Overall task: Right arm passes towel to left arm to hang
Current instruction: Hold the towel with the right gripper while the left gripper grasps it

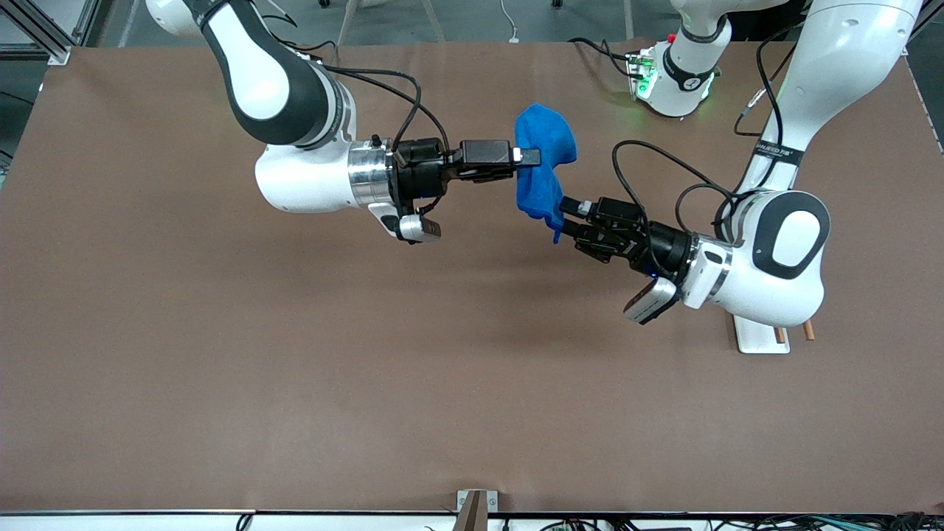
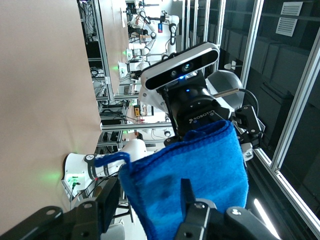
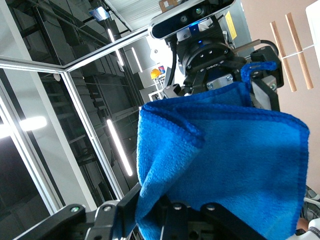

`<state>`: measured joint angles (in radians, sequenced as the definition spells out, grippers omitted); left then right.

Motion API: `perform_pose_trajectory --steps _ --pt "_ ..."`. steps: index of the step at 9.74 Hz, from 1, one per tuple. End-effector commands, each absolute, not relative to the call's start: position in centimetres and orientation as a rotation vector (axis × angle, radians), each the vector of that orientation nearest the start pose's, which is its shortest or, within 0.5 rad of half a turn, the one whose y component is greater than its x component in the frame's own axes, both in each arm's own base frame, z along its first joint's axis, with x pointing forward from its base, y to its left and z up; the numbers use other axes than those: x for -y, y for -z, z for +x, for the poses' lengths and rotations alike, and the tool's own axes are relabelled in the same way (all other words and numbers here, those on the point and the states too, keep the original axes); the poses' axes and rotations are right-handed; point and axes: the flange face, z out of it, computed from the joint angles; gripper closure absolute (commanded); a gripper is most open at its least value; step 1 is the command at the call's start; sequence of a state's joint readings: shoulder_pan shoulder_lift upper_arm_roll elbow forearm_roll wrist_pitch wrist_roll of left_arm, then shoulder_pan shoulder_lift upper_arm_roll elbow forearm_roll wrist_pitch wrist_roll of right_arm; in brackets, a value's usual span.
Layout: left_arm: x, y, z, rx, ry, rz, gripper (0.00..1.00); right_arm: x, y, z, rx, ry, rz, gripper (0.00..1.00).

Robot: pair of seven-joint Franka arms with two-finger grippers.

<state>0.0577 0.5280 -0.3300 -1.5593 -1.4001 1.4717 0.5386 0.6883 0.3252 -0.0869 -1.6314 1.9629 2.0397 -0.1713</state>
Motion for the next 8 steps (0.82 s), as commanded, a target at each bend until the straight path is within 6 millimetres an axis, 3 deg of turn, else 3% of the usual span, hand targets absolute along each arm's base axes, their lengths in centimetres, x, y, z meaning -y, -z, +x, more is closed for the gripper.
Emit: perform_pose_trajectory --steps 1,3,6,8 --pt "24.8 -41.2 62.2 0.308 0.286 1.452 0.45 -44.5 -51.0 53.7 -0.224 -0.282 -1.414 0.99" --pt "24.9 -41.5 62.2 0.303 0.279 1.438 0.51 -44.5 -50.9 53.8 -0.226 -0.283 -1.414 0.99" --pt "23.5 -41.9 62.3 0.322 0.284 1.434 0.81 -44.5 -50.8 53.8 -0.227 -0.283 -1.415 0.98" --pt "23.3 -42.1 62.4 0.326 0.276 1.437 0.96 -44.5 -50.8 53.9 -0.229 -0.283 -1.415 0.98"
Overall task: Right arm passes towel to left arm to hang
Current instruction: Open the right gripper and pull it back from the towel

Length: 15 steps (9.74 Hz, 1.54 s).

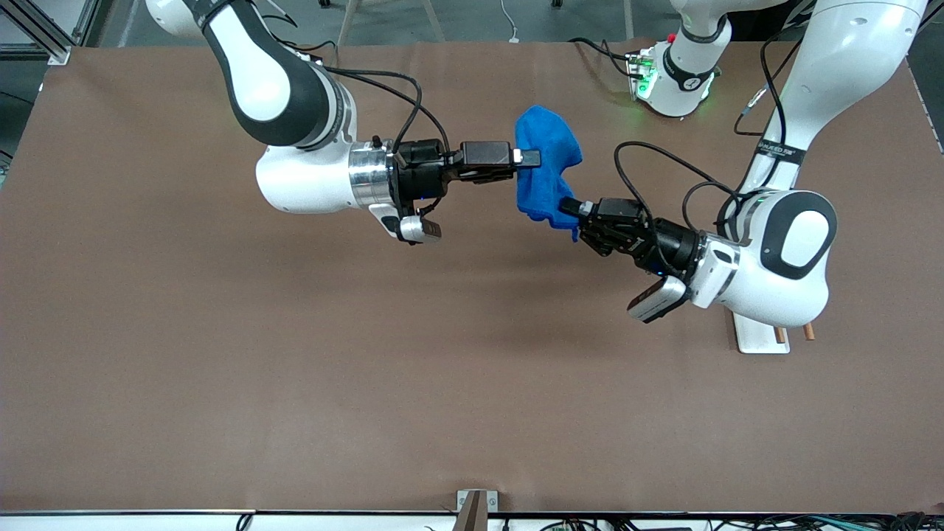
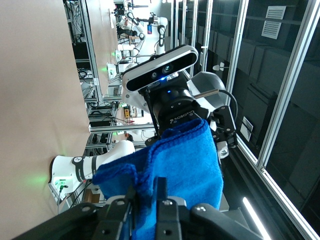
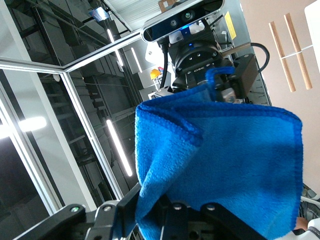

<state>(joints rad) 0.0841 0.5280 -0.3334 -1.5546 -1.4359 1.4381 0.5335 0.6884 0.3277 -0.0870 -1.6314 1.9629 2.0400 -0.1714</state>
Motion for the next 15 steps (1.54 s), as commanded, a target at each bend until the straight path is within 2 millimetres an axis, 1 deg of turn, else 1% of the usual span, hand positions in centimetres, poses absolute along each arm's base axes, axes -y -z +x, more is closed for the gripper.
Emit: perform_pose_trajectory --steps 1,2,3,5,7,8,9,10,11,13,14,15 --pt "23.2 -42.3 62.5 0.327 0.27 1.441 0.98 -44.5 -50.8 53.8 -0.235 -0.293 -1.413 0.92" --pt "22.9 -42.7 62.8 0.332 0.259 1.447 0.98 -44.4 -50.8 53.9 -0.235 -0.293 -1.413 0.78" --pt "22.9 -42.6 62.8 0.348 0.265 1.472 0.99 -44.4 -50.9 53.9 -0.236 -0.289 -1.414 0.01" --pt "22.5 -43.2 63.0 0.384 0.258 1.515 0.99 -44.3 -50.9 54.0 -0.234 -0.282 -1.423 0.0" --pt "22.2 -43.5 63.2 0.388 0.27 1.546 1.0 -43.4 -50.9 54.7 -0.245 -0.258 -1.432 0.0" --pt "22.2 -43.7 63.3 0.376 0.282 1.552 1.0 -43.1 -50.7 54.8 -0.231 -0.249 -1.46 0.0" --pt "21.5 -43.6 63.5 0.365 0.283 1.572 1.0 -42.9 -50.5 54.9 -0.212 -0.24 -1.498 0.0" --pt "21.3 -44.0 63.7 0.38 0.289 1.612 1.0 -42.7 -50.3 55.0 -0.206 -0.222 -1.53 0.0" --pt "20.9 -44.7 63.9 0.383 0.307 1.667 1.0 -42.1 -50.0 55.3 -0.191 -0.198 -1.582 0.0" --pt "19.3 -45.9 64.5 0.364 0.346 1.794 1.0 -39.7 -48.9 56.5 -0.118 -0.142 -1.744 0.0" --pt "18.9 -46.3 64.3 0.37 0.351 1.843 1.0 -38.6 -48.2 56.9 -0.073 -0.117 -1.836 0.0" --pt "18.6 -46.4 64.2 0.369 0.359 1.876 1.0 -37.4 -46.8 57.3 -0.049 -0.108 -1.918 0.0"
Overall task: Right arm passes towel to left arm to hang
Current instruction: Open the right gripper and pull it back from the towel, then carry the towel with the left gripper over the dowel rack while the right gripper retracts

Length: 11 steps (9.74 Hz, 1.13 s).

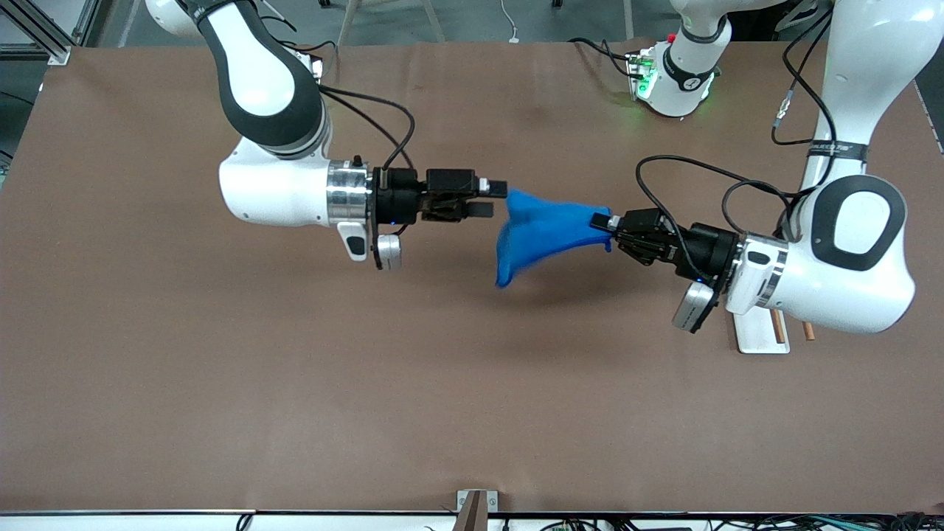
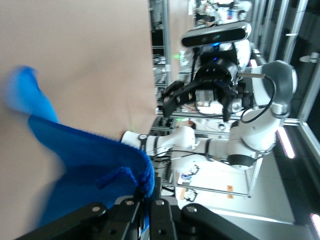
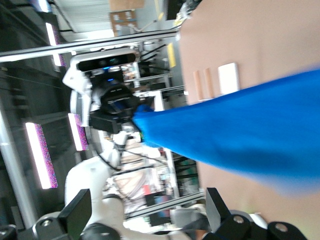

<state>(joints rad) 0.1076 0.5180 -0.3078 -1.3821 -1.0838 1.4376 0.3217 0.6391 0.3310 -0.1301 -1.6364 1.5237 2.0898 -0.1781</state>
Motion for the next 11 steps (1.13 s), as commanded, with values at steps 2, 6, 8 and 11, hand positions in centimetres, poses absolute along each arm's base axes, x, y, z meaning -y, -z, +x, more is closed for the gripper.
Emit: perform_pose_trajectory --steps 2,6,8,11 --pt "16.8 -46.9 64.4 0.347 0.364 1.957 1.0 -34.1 -43.5 57.7 0.017 -0.096 -2.122 0.0" --pt "14.9 -47.5 64.1 0.328 0.411 2.214 1.0 -21.8 -41.8 59.6 0.115 -0.003 -2.524 0.0" --pt "13.8 -47.8 64.3 0.244 0.445 2.35 1.0 -13.8 -43.4 60.2 0.109 0.045 -2.678 0.0" --pt "10.8 -48.2 64.4 0.146 0.449 2.489 0.99 -2.3 -46.3 61.5 0.039 0.046 -2.842 0.0"
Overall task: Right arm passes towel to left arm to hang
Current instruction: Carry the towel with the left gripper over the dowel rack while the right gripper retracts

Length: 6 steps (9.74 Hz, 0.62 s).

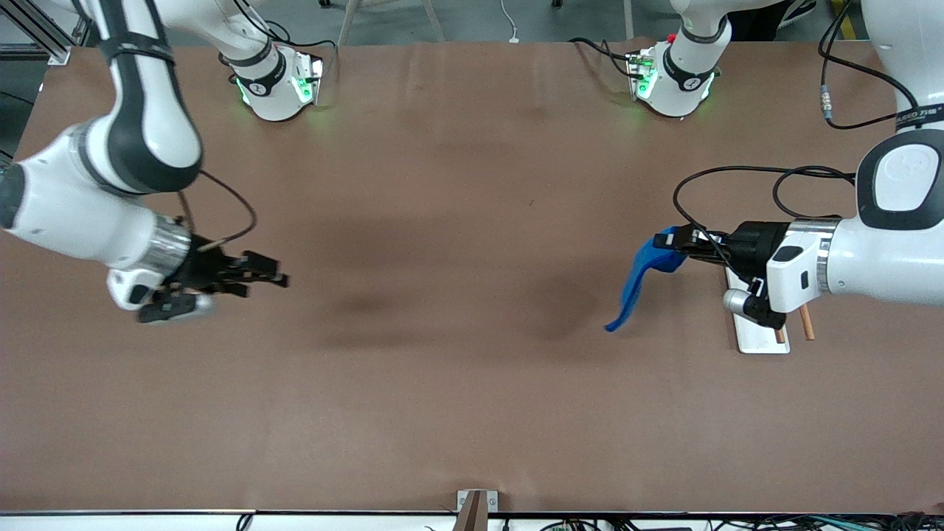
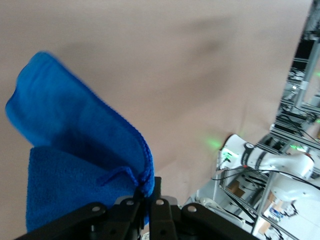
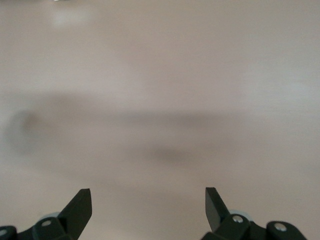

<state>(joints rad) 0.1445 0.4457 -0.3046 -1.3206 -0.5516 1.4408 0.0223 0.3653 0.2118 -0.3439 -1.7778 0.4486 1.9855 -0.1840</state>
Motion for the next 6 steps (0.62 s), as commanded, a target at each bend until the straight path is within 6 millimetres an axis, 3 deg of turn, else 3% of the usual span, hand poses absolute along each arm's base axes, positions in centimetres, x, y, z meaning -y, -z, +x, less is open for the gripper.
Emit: perform_pose_trajectory --steps 1,3,6 --pt "9.6 -47.9 64.5 0.109 0.456 2.54 0.99 0.2 -47.7 61.7 0.032 0.045 -2.896 0.0" --pt "8.4 -48.1 64.5 0.005 0.46 2.687 1.0 4.3 -51.2 62.0 0.027 0.038 -3.016 0.0" --pt "6.0 -47.2 64.6 -0.081 0.477 2.884 1.0 7.4 -56.9 61.0 0.013 -0.042 -3.105 0.0"
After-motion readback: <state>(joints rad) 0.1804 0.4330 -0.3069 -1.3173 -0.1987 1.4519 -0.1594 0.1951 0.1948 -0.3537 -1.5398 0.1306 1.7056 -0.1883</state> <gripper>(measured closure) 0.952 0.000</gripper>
